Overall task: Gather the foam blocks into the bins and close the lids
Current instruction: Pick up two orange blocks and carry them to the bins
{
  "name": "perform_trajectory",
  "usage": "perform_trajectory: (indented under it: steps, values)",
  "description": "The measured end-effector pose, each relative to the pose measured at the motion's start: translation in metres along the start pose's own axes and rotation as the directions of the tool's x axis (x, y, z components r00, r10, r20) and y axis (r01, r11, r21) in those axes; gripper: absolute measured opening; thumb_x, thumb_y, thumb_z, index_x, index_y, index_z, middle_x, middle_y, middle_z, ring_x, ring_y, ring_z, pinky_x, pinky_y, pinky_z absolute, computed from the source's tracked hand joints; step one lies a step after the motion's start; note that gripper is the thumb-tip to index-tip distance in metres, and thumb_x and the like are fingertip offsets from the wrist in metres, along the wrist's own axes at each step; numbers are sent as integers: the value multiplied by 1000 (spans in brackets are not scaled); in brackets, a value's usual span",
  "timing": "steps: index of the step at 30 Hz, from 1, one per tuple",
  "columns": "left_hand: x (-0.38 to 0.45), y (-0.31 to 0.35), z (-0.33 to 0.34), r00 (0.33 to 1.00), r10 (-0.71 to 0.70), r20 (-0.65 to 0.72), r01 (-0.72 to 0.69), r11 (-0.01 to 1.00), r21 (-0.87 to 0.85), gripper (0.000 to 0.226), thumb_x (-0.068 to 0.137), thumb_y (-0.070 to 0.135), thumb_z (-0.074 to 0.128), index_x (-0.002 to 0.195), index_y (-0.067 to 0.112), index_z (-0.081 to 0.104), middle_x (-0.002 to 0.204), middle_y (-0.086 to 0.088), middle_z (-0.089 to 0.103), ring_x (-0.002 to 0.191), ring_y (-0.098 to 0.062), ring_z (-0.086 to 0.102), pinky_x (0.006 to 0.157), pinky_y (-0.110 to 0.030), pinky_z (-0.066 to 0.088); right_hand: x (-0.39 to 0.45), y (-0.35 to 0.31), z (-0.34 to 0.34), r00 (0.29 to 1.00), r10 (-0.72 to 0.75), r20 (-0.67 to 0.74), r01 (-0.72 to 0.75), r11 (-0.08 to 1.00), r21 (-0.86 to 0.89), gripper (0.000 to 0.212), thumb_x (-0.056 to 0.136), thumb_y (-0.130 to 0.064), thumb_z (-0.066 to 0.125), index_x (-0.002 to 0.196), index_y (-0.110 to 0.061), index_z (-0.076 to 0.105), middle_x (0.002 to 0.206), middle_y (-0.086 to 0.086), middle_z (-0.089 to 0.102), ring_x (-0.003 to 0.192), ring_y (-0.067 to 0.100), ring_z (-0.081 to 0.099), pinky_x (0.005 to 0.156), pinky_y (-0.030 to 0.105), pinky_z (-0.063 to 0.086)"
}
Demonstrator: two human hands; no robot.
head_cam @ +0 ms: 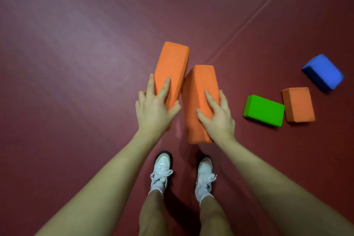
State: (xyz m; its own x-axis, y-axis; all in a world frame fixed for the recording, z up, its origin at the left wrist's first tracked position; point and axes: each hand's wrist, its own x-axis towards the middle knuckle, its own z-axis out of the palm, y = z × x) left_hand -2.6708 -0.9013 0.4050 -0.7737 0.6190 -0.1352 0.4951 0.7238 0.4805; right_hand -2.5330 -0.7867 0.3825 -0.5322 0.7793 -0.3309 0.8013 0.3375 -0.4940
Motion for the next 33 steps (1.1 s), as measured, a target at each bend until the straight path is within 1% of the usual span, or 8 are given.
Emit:
perform_trajectory:
  steps: [3,8,12,16,19,22,27,33]
  values:
    - [-42,0,-46,992,-126,-27,125,992,-13,70,82,46,64,145,37,36,158,-8,19,111,-37,44,89,-43,39,-38,-32,-21,991,-129,34,131,989,-73,64,87,-46,62,143,-49,33,160,-3,14,136,27,36,94,41,43]
    - [-118,1,-96,955,-272,-115,268,962,-45,71,83,44,63,146,36,34,159,-8,16,114,-36,42,91,-43,38,-95,-64,-48,951,-287,116,298,949,-98,64,86,-47,62,143,-48,33,160,-4,14,137,25,34,93,40,43]
    - [-191,13,-121,909,-382,-164,377,924,-63,70,84,45,60,147,36,31,160,-7,12,119,-35,39,94,-42,36,-148,-71,-69,895,-406,186,433,890,-140,63,86,-47,62,143,-47,35,160,-4,15,135,27,36,91,40,43]
    - [-278,23,-140,831,-510,-224,495,860,-125,69,85,45,59,148,36,30,160,-6,12,120,-34,39,94,-41,35,-208,-70,-87,807,-520,280,573,803,-160,63,86,-47,60,144,-47,33,159,-4,15,136,27,35,92,42,43]
    - [-349,21,-151,744,-617,-256,598,786,-157,68,85,46,60,147,35,33,159,-5,14,122,-35,40,95,-41,35,-255,-75,-89,709,-609,357,684,716,-137,63,87,-47,60,144,-46,32,159,-4,15,137,27,34,93,43,43]
    - [-416,10,-161,618,-744,-255,717,666,-206,67,86,47,59,146,36,34,159,-3,15,125,-35,39,97,-40,34,-302,-91,-77,596,-676,433,778,619,-105,63,87,-47,60,144,-45,33,159,-3,16,137,27,34,94,44,43]
    - [-521,-24,-181,399,-872,-285,837,473,-276,65,87,50,56,146,36,33,159,-3,15,128,-32,39,99,-39,35,-396,-125,-31,364,-758,541,907,420,-22,63,88,-46,60,145,-44,33,158,-1,18,136,28,34,93,45,44]
    - [-667,-79,-207,144,-942,-302,904,249,-347,65,88,51,54,147,36,32,159,-4,15,128,-32,41,99,-38,36,-538,-165,42,74,-762,643,975,190,114,62,88,-46,59,144,-43,35,158,0,18,134,28,37,91,42,45]
